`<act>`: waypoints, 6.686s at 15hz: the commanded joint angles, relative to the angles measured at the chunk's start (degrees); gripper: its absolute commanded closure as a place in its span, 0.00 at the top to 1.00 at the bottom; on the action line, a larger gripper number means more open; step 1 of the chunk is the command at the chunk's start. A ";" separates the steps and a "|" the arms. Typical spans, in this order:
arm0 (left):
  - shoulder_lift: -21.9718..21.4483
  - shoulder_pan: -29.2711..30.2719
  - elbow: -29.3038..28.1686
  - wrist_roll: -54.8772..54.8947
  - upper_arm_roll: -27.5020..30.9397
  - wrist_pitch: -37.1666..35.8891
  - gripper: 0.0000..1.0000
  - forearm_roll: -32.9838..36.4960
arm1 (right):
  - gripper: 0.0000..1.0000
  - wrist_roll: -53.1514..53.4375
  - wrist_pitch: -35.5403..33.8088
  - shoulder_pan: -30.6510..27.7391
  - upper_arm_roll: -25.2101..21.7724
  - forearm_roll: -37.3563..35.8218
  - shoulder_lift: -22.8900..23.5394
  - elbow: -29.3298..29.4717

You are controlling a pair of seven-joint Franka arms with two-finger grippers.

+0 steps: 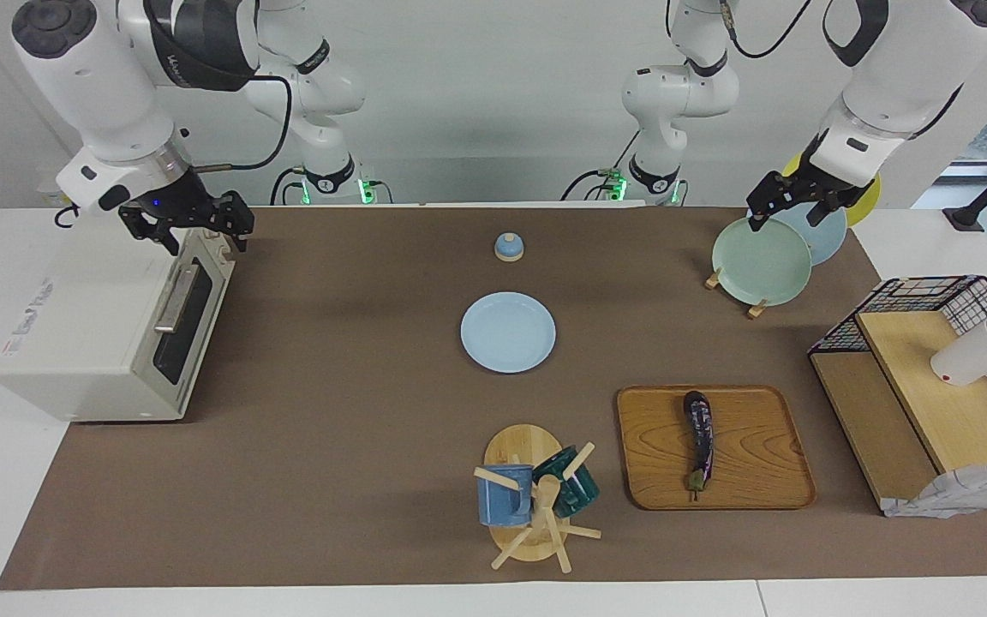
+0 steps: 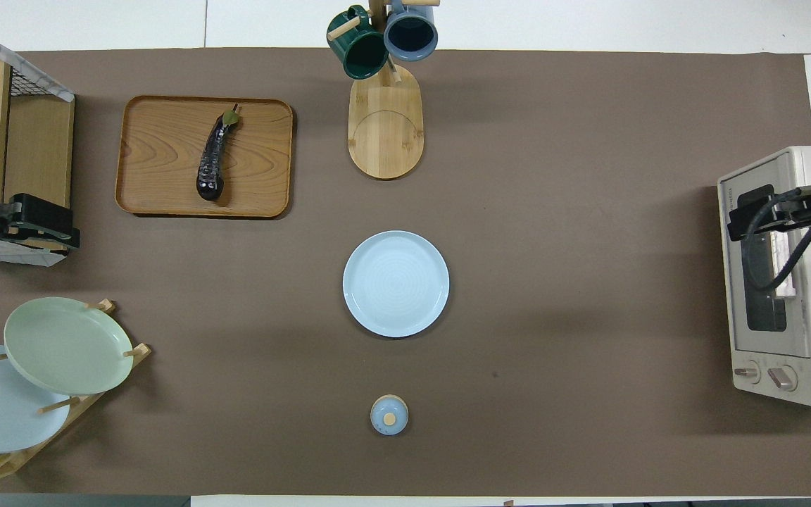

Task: Put eggplant into oven

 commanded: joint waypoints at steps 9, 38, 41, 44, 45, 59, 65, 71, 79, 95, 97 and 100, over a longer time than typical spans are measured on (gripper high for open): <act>-0.08 -0.38 -0.70 -0.43 -0.22 5.38 1.00 0.83 | 1.00 0.50 -0.90 -0.58 0.27 1.46 -0.11 0.06; 32.70 -3.89 -0.61 8.88 -1.63 39.66 1.00 -0.67 | 1.00 0.50 -0.99 -0.58 0.27 1.46 -0.20 0.06; 32.44 -3.72 -2.37 8.80 -1.63 41.95 1.00 -0.67 | 1.00 0.50 -0.99 -0.58 0.27 1.46 -0.11 0.06; 32.35 -3.63 -2.72 8.88 -1.54 42.48 0.94 -0.67 | 1.00 0.50 -0.99 -0.58 0.27 1.46 -0.20 0.06; 32.26 -3.72 -3.07 8.88 -1.54 42.48 0.89 -0.67 | 1.00 0.50 -0.99 -0.58 0.27 1.46 -0.20 0.06; 13.74 -9.50 -6.22 -6.90 -1.89 19.64 0.00 -4.89 | 1.00 0.50 -0.99 -0.58 0.27 1.46 -0.11 0.06; 4.86 -23.38 -22.90 -15.72 -1.80 28.13 0.00 -8.40 | 1.00 0.50 -0.99 -0.58 0.27 1.46 -0.20 0.06; 8.87 -32.28 -28.74 -23.55 -1.89 42.90 0.00 -9.62 | 1.00 0.50 -0.99 -0.58 0.27 1.46 -0.11 0.06; 12.75 -35.97 -29.00 -26.27 -1.80 50.39 0.00 -11.04 | 1.00 0.50 -0.99 -0.58 0.27 1.46 -0.11 0.06; -0.16 -13.68 -21.54 -6.88 -0.75 24.49 1.00 -9.03 | 1.00 -1.16 -0.99 -0.75 0.62 1.46 -0.20 0.06; -0.43 -7.52 -18.04 -1.25 -0.83 20.88 1.00 -6.83 | 1.00 -2.22 -0.12 -1.02 0.54 1.46 -0.37 -0.99; -0.61 -3.55 -14.07 2.73 -0.83 16.12 1.00 -3.85 | 0.20 -3.01 5.76 -1.46 0.45 1.46 -2.73 -6.60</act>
